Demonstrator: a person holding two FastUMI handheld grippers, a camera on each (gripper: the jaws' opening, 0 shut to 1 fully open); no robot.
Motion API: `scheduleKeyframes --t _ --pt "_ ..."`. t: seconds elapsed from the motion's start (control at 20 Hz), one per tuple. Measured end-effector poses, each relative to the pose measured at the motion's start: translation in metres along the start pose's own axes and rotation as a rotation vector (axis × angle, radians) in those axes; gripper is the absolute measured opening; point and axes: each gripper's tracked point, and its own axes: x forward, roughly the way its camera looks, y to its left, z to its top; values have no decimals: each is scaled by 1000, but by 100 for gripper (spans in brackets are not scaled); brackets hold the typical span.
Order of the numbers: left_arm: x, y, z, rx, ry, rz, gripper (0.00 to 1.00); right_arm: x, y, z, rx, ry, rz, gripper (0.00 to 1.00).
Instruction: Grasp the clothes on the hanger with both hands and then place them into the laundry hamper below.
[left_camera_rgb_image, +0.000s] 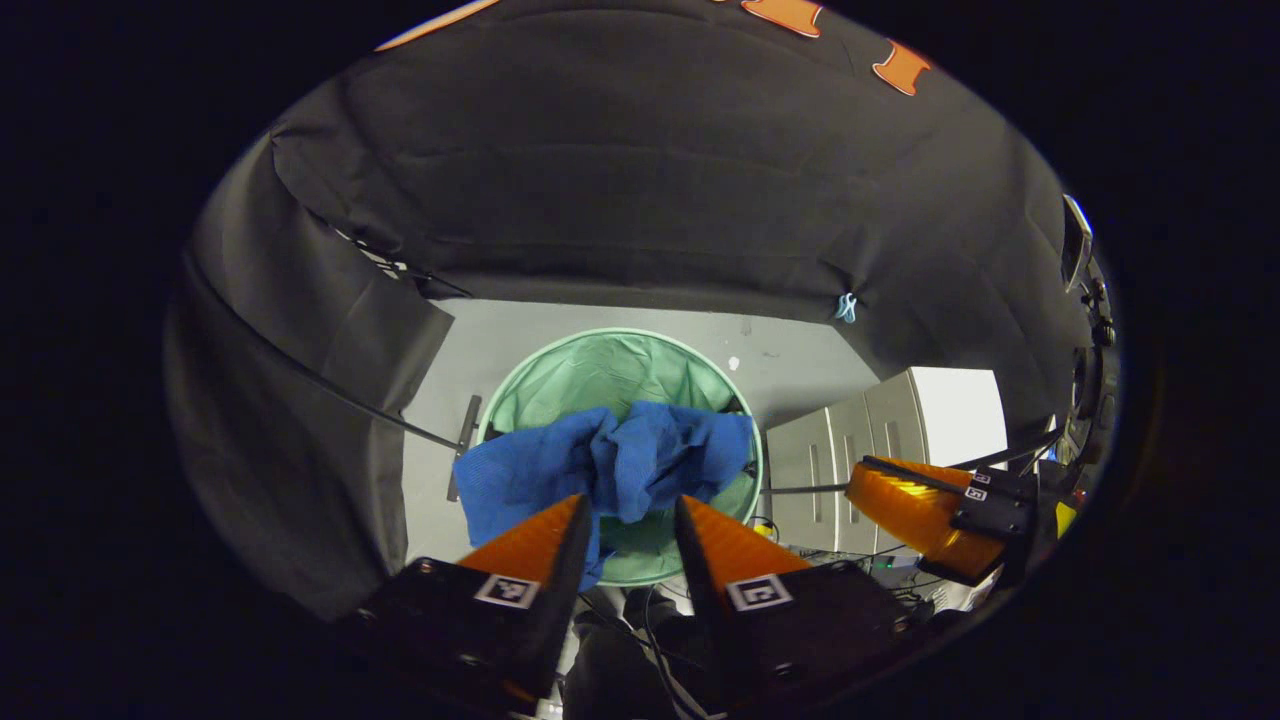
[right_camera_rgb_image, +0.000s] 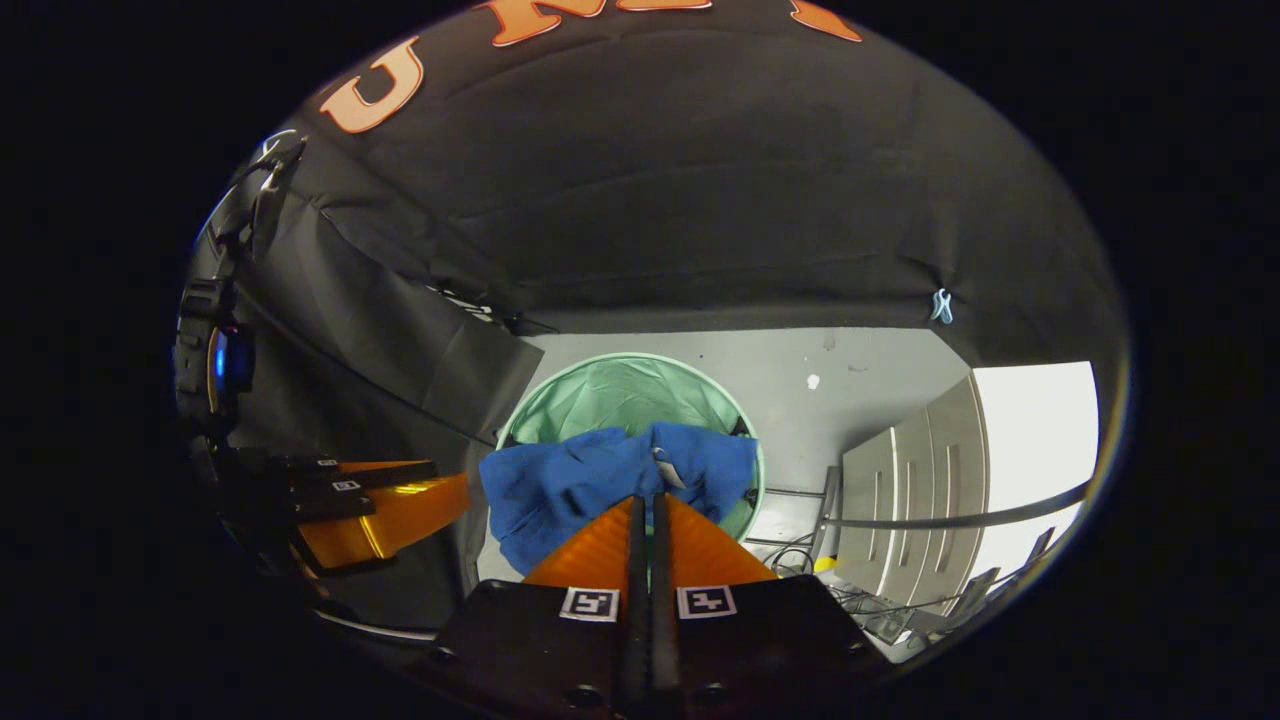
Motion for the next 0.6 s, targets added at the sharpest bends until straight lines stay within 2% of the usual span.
scheduleKeyframes --t 0.1,0.15,0.2,0.3,0.5,0.6 --pt "-7 1 -3 -2 -7 17 68 -7 -3 -7 14 0 0 8" --pt "-11 3 -4 -4 -11 26 74 -10 -6 -7 17 -3 -2 8" --pt "-15 2 -7 -7 -16 31 75 -13 -8 -8 18 -4 -7 8" --pt "-25 0 -11 -14 -33 39 93 -25 -8 -13 20 -7 -3 8" --pt "-53 -5 -11 -29 -85 52 94 -48 -10 -18 13 -22 -6 8" --pt "-70 -5 -12 -28 -114 67 96 -62 -4 -21 25 -26 16 12"
